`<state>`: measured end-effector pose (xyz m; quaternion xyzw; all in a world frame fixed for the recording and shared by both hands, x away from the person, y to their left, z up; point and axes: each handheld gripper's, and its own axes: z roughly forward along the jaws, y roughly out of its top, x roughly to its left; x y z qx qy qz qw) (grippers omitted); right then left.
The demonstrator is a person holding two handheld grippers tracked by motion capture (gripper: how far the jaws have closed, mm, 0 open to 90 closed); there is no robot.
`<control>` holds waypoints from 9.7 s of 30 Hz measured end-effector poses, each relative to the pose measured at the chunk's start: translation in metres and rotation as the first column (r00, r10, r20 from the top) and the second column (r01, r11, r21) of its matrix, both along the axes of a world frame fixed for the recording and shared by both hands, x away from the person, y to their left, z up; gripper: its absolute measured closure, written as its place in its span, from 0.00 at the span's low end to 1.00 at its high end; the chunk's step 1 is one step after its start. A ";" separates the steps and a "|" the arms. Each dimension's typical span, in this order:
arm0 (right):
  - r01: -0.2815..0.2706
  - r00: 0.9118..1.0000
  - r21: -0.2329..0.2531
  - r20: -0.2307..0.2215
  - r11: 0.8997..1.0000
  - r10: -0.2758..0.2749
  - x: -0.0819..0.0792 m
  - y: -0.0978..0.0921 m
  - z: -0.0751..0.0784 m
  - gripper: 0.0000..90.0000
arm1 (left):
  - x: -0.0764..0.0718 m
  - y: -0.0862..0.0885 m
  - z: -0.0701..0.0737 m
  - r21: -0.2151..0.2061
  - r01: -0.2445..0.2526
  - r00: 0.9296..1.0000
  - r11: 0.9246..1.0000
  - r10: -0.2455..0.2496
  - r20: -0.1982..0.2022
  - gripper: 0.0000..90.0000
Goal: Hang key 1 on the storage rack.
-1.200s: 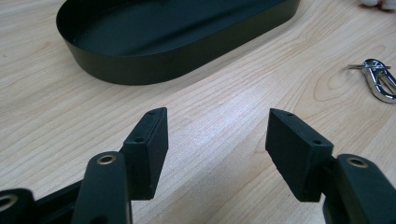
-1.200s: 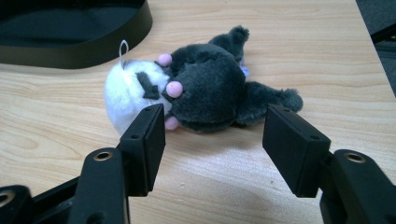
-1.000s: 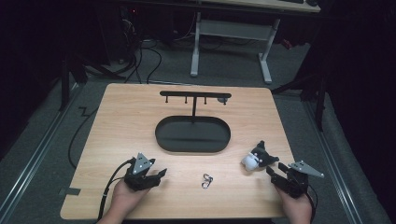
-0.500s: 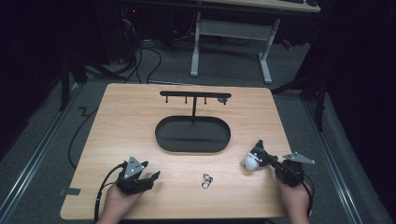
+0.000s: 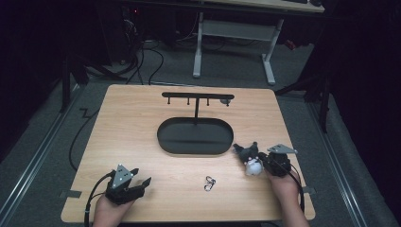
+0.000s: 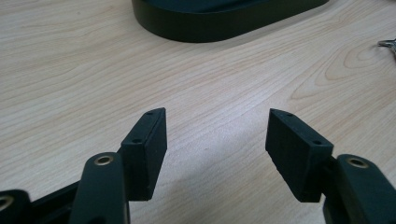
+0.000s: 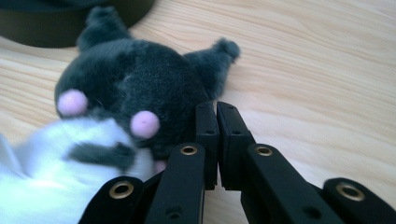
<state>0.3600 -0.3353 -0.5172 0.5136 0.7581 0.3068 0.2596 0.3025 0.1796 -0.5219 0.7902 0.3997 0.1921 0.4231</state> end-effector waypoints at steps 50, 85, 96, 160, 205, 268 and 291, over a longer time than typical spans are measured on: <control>0.017 1.000 0.075 0.006 0.997 -0.017 -0.061 0.004 0.007 0.53 | 0.027 -0.028 0.008 -0.098 0.120 0.993 0.988 -0.121 0.002 0.43; -0.009 0.947 -0.019 -0.322 1.000 0.002 -0.044 0.003 0.024 0.43 | 0.025 -0.031 0.007 -0.066 0.196 0.981 0.978 -0.195 0.015 0.42; -0.076 0.909 -0.066 -0.414 0.995 0.042 -0.037 0.013 0.033 0.39 | 0.023 -0.033 0.005 -0.063 0.207 0.978 0.976 -0.206 0.008 0.42; -0.182 0.839 -0.102 -0.535 0.978 0.101 0.015 0.063 0.031 0.49 | 0.020 -0.034 0.004 -0.032 0.244 0.970 0.969 -0.244 0.009 0.42; -0.151 0.870 0.019 -0.472 0.988 0.142 0.000 0.053 0.077 0.53 | 0.019 -0.036 0.002 -0.019 0.252 0.968 0.968 -0.252 0.015 0.43; -0.062 0.952 -0.041 -0.302 0.997 0.047 0.078 0.073 0.166 0.53 | 0.019 -0.035 0.000 0.017 0.268 0.963 0.963 -0.268 0.003 0.43; -0.068 0.939 -0.021 -0.340 0.997 0.057 0.075 0.079 0.127 0.52 | 0.019 -0.037 -0.001 0.028 0.271 0.963 0.962 -0.271 -0.004 0.43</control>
